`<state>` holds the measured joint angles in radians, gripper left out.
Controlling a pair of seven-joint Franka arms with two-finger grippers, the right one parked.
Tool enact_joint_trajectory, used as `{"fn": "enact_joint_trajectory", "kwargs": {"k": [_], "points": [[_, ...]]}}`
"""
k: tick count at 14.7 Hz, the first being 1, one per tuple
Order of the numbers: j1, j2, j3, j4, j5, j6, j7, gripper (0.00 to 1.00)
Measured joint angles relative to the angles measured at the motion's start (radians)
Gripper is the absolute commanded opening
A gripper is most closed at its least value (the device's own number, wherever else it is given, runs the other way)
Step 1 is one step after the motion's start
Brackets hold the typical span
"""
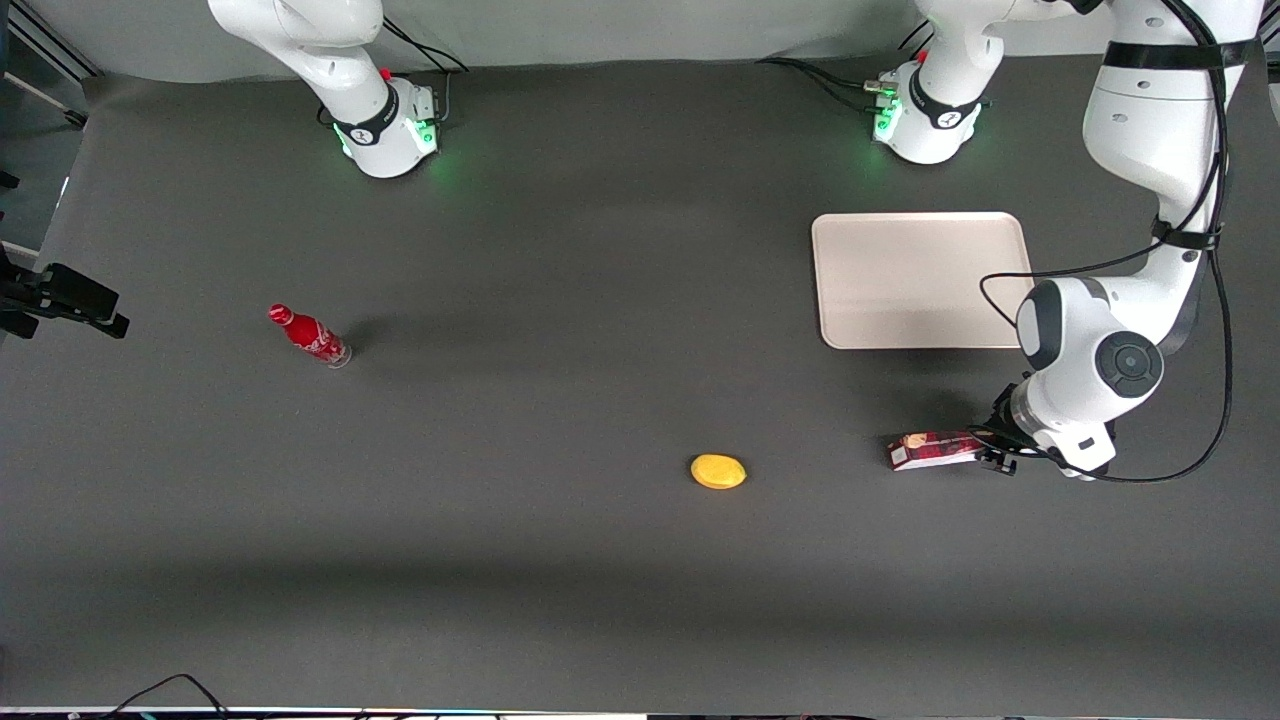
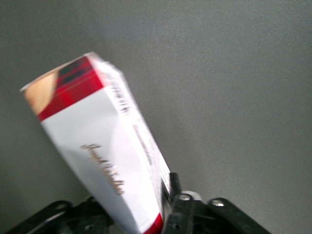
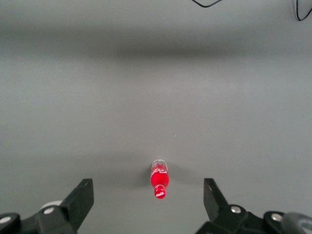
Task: Place red cookie box on tray
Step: 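Lift the cookie box with the left gripper, tilting it upright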
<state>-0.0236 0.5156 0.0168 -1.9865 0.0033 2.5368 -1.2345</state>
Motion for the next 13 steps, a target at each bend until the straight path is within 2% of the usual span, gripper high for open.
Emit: {"fn": "enact_joint_trajectory", "kwargs": {"k": [4, 6, 9, 13], "points": [[0.000, -0.002, 0.000, 0.016, 0.000, -0.002, -0.007, 0.00], [0.001, -0.009, 0.001, 0.060, 0.001, -0.065, -0.007, 0.00], [0.001, -0.053, 0.003, 0.184, 0.003, -0.299, 0.052, 0.00], [0.004, -0.150, 0.019, 0.373, 0.004, -0.693, 0.284, 0.00]]}}
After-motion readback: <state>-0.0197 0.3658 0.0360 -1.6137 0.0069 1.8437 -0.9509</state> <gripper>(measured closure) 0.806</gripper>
